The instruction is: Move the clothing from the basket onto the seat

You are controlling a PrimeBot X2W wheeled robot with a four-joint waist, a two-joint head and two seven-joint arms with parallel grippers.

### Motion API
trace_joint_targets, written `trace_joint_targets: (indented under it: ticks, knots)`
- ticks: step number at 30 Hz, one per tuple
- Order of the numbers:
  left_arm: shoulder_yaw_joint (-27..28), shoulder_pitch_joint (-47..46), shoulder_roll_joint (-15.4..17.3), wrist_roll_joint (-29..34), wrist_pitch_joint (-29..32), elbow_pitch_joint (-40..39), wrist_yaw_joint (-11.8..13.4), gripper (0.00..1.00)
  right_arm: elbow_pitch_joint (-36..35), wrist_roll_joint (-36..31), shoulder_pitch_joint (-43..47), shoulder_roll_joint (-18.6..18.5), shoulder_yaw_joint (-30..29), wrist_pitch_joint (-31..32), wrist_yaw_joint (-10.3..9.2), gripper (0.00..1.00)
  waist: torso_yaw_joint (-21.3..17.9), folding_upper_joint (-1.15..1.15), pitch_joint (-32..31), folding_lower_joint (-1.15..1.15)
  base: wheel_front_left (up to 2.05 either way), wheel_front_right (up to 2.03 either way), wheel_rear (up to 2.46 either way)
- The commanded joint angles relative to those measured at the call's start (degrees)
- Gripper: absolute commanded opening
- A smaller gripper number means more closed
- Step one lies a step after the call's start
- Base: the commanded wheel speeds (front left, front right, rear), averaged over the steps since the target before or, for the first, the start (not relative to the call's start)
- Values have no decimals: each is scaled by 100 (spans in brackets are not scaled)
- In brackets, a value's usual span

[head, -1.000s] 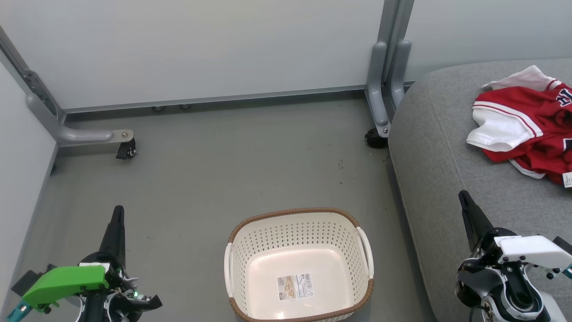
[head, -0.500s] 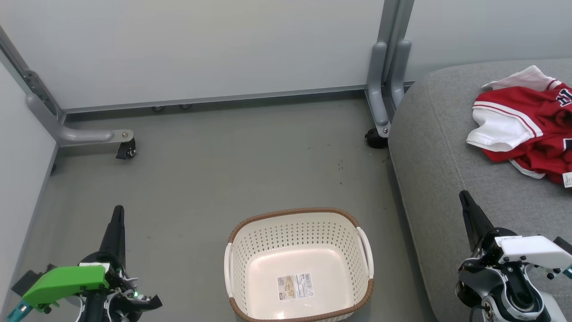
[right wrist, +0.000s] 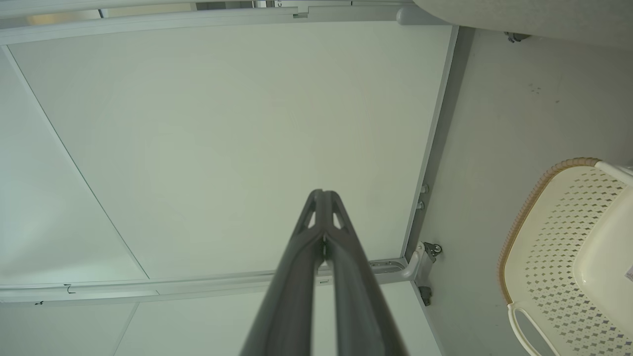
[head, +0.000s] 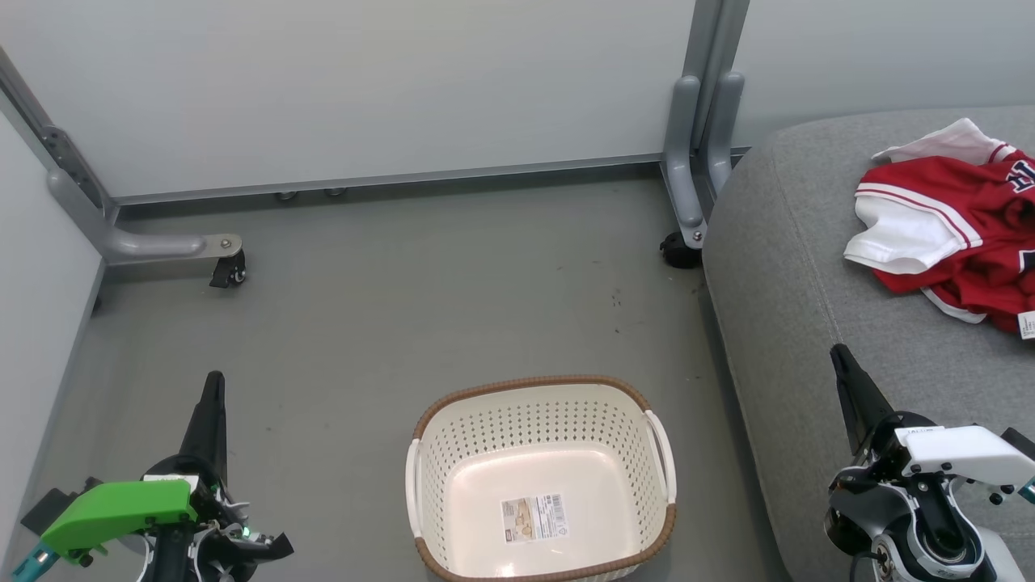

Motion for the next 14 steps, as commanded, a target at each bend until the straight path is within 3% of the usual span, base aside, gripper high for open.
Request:
trace_joint_targets:
  ticks: [1, 14]
  knots:
    - [12, -58, 7, -18, 18, 3, -37, 0, 14, -13, -36, 13, -18, 13, 2, 0, 0, 0, 0, 0, 0, 0, 0]
    - [11, -58, 7, -18, 18, 2, -37, 0, 16, -41, -38, 31, -43, 33, 2, 0, 0, 0, 0, 0, 0, 0, 0]
